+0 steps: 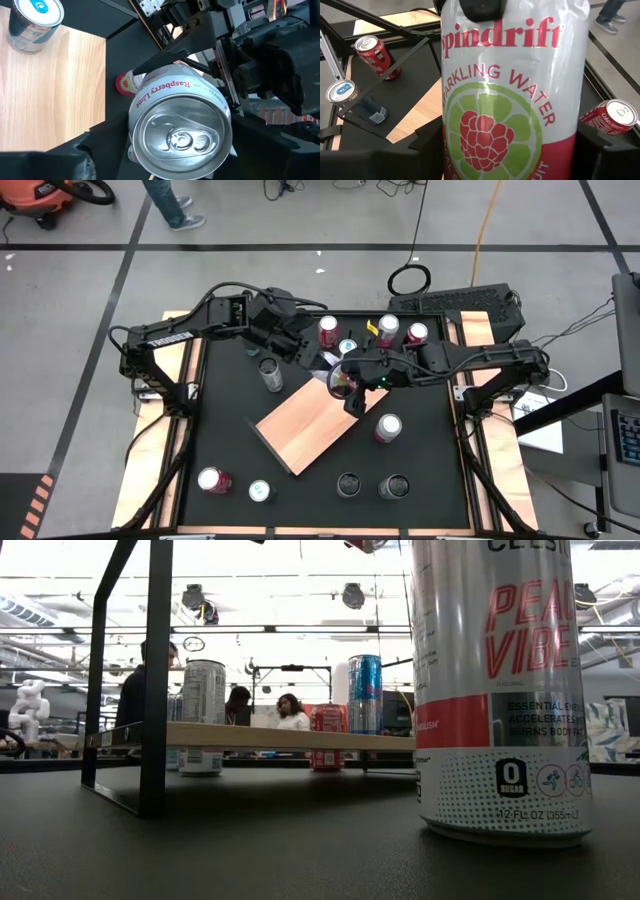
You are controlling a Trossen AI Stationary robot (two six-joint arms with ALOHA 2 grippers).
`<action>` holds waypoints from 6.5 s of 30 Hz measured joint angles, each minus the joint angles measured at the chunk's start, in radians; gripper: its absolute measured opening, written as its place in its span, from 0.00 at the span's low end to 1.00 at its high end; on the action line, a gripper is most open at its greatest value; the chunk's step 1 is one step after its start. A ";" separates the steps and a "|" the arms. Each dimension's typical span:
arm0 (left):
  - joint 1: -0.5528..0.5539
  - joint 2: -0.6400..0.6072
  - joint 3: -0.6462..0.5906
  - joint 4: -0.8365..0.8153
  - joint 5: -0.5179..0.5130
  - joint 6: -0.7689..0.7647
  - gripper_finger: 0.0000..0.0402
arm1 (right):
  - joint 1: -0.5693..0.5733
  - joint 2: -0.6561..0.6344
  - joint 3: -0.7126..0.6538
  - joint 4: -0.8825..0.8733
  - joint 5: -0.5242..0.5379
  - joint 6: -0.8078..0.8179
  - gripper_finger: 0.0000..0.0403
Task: Place canned beverage on shelf
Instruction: Put the top left pink soda can on the shelf
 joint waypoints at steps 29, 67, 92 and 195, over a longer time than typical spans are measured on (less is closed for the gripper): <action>-0.011 0.015 -0.002 0.019 -0.047 -0.005 0.86 | -0.001 -0.001 0.000 0.003 0.002 0.000 0.67; -0.011 0.014 -0.002 0.050 0.026 0.036 0.70 | 0.000 -0.002 0.001 -0.002 -0.001 0.031 0.85; 0.053 0.038 0.000 -0.133 -0.006 0.171 0.69 | 0.016 -0.167 0.001 -0.501 -0.078 0.129 0.87; 0.088 0.373 -0.001 -0.203 -0.250 0.370 0.85 | 0.208 -0.303 0.000 -0.632 0.296 0.417 0.82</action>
